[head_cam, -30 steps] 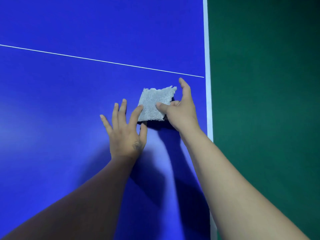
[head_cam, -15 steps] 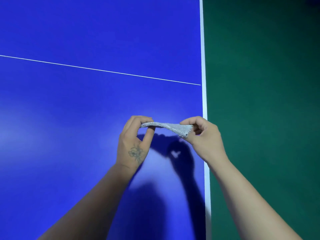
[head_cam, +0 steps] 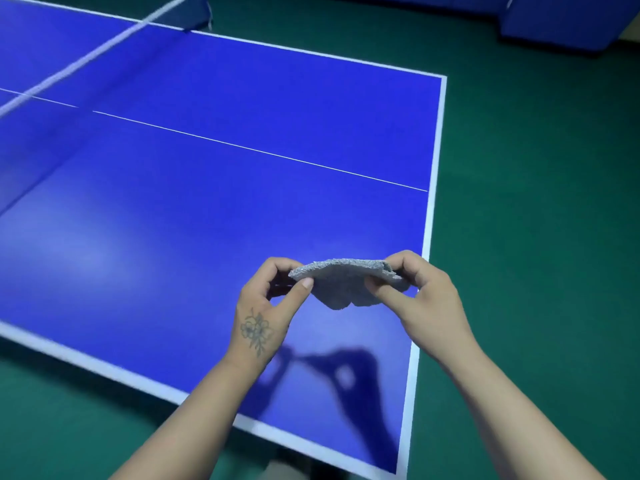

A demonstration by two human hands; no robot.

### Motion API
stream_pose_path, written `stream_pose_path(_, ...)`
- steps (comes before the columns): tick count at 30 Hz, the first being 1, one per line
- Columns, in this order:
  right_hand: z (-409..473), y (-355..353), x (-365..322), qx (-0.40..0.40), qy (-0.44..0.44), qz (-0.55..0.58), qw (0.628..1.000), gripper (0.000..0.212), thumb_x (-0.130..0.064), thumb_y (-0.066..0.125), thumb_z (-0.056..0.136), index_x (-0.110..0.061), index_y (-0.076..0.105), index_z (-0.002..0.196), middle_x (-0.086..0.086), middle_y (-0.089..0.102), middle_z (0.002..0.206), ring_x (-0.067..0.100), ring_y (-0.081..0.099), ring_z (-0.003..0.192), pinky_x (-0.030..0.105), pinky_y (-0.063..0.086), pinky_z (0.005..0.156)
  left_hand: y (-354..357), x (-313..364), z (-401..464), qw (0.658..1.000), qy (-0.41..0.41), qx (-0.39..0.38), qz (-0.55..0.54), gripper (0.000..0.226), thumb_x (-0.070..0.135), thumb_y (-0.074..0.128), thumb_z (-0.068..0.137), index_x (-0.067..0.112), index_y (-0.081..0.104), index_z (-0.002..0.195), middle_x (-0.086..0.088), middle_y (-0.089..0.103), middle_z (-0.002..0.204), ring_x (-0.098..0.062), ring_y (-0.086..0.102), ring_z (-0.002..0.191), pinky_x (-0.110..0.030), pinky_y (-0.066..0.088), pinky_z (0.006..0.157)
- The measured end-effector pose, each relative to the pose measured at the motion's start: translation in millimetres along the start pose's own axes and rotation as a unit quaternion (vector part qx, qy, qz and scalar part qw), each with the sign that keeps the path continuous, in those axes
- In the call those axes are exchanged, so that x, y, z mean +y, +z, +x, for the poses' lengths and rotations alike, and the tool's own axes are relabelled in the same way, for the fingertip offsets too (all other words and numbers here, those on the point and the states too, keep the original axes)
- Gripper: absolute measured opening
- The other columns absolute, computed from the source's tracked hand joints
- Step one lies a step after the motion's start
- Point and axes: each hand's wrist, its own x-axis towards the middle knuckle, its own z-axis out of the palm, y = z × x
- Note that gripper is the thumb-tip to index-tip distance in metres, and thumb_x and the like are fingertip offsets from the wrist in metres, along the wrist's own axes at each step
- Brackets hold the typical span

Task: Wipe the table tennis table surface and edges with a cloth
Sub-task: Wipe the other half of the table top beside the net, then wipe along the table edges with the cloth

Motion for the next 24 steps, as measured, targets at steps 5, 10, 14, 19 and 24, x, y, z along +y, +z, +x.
stream_pose_path(5,-56.8,32.4,-25.8,-0.051,-0.008,0.063,0.997,0.011,-0.011,0.075,0.095,-0.013,0.066,0.089,-0.003,0.069,0.077,0.013,0.067,0.070,0.025,0.050,0.068,-47.5,6.9,-85.3,0.999,-0.021,0.037,0.007,0.012,0.028,0.075,0.091,0.030,0.071,0.101,0.006,0.075,0.100,-0.019,0.070,0.096,-0.032,0.053,0.091)
stream_pose_path(10,-96.1,78.7,-54.2,-0.120,-0.023,0.102,0.987,0.011,-0.016,0.077,0.096,-0.020,0.069,0.089,0.014,0.067,0.088,0.019,0.057,0.076,0.039,0.044,0.073,-97.0,16.4,-165.7,0.994,-0.041,0.097,0.007,0.020,0.030,0.078,0.087,0.038,0.070,0.103,0.006,0.077,0.109,-0.018,0.072,0.101,-0.022,0.053,0.087)
stream_pose_path(14,-121.2,114.8,-80.1,-0.175,-0.038,0.111,0.977,0.010,-0.016,0.077,0.096,-0.020,0.070,0.089,0.013,0.068,0.088,0.018,0.057,0.077,0.039,0.043,0.073,-132.6,23.3,-206.9,0.986,-0.042,0.158,-0.024,0.020,0.029,0.078,0.088,0.036,0.073,0.105,0.003,0.078,0.110,-0.018,0.072,0.104,-0.031,0.055,0.093)
stream_pose_path(19,-149.5,158.5,-99.0,-0.244,-0.026,0.133,0.960,0.009,-0.012,0.077,0.095,-0.008,0.070,0.095,0.002,0.071,0.082,0.016,0.063,0.075,0.027,0.049,0.066,-167.5,23.8,-239.0,0.969,-0.024,0.239,-0.049,0.011,0.031,0.076,0.091,0.025,0.074,0.100,0.000,0.076,0.100,-0.018,0.070,0.096,-0.036,0.055,0.096)
stream_pose_path(24,-177.9,207.4,-113.9,-0.311,0.011,0.177,0.934,0.028,-0.018,0.083,0.092,0.003,0.067,0.103,0.020,0.073,0.092,0.024,0.066,0.078,0.028,0.052,0.060,-208.6,20.0,-268.2,0.949,-0.028,0.303,-0.078,0.007,0.017,0.071,0.099,0.012,0.074,0.103,-0.011,0.073,0.090,-0.014,0.064,0.081,-0.023,0.054,0.084)
